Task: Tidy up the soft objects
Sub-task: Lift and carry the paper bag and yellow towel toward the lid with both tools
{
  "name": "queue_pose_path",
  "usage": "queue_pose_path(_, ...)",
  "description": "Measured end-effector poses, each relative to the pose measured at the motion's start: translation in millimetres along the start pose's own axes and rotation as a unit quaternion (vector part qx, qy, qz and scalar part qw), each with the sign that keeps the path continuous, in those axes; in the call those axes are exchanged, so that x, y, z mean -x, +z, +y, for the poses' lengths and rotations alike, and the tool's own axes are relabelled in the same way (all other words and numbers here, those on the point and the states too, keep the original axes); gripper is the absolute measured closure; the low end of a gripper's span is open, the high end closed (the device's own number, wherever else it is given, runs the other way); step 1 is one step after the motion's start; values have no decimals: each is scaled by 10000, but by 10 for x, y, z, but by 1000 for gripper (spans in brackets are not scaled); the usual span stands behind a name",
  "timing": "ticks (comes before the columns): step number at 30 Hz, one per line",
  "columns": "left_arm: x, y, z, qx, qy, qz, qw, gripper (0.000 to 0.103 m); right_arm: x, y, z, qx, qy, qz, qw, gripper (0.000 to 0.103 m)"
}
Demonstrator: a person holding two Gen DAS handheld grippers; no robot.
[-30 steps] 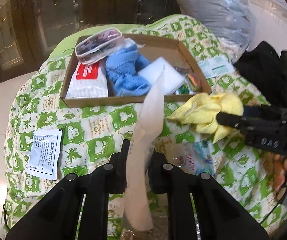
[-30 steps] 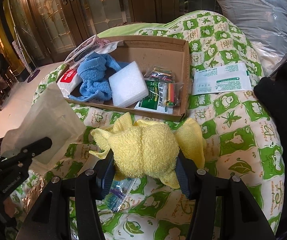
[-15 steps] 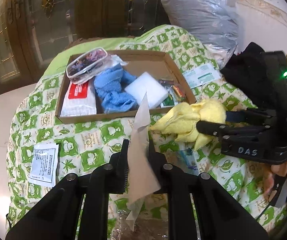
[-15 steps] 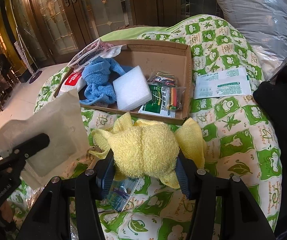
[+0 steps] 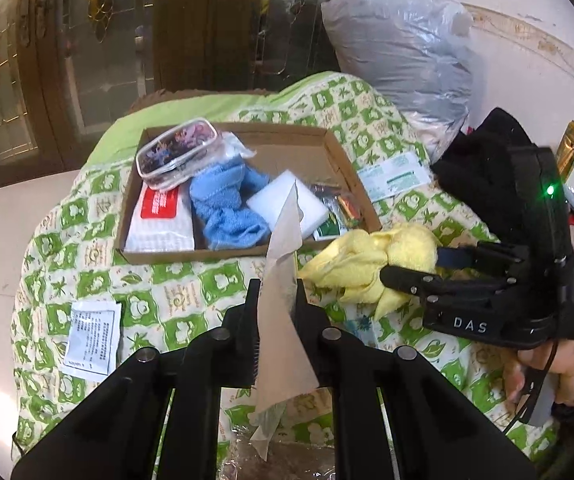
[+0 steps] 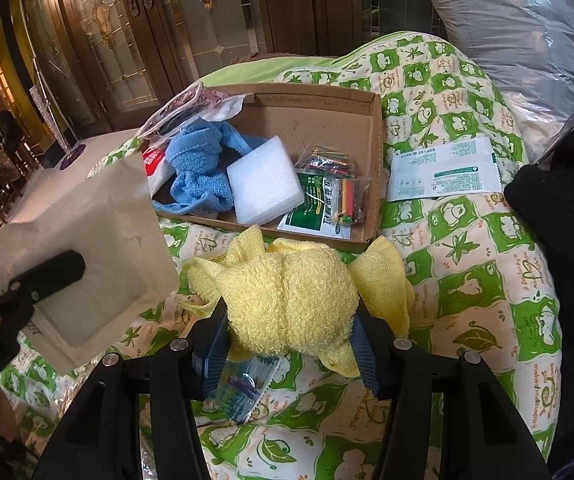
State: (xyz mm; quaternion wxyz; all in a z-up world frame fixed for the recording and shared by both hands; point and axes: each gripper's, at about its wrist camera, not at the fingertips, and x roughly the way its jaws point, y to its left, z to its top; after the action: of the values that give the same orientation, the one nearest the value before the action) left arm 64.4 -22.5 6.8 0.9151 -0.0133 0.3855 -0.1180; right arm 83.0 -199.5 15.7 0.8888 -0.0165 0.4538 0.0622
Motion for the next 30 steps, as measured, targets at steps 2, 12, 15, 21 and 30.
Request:
queue_pose_path(2, 24, 26, 9, 6, 10, -37, 10000, 93, 13, 0, -3, -10, -3, -11, 10000, 50)
queue_pose_path(12, 52, 117, -24, -104, 68, -133, 9998, 93, 17, 13, 13, 9, -34, -13, 10000, 50)
queue_pose_path(15, 51, 163, -29, -128, 81, -167, 9997, 93, 36, 41, -6, -3, -78, -52, 10000, 50)
queue_pose_path(21, 26, 250, -45, -193, 95, -217, 9995, 93, 71, 86, -54, -46, -157, -118, 9998, 50)
queue_pose_path(30, -63, 344, -46, -259, 171, -234, 9992, 93, 76, 153, -33, 110, -314, -210, 9992, 50)
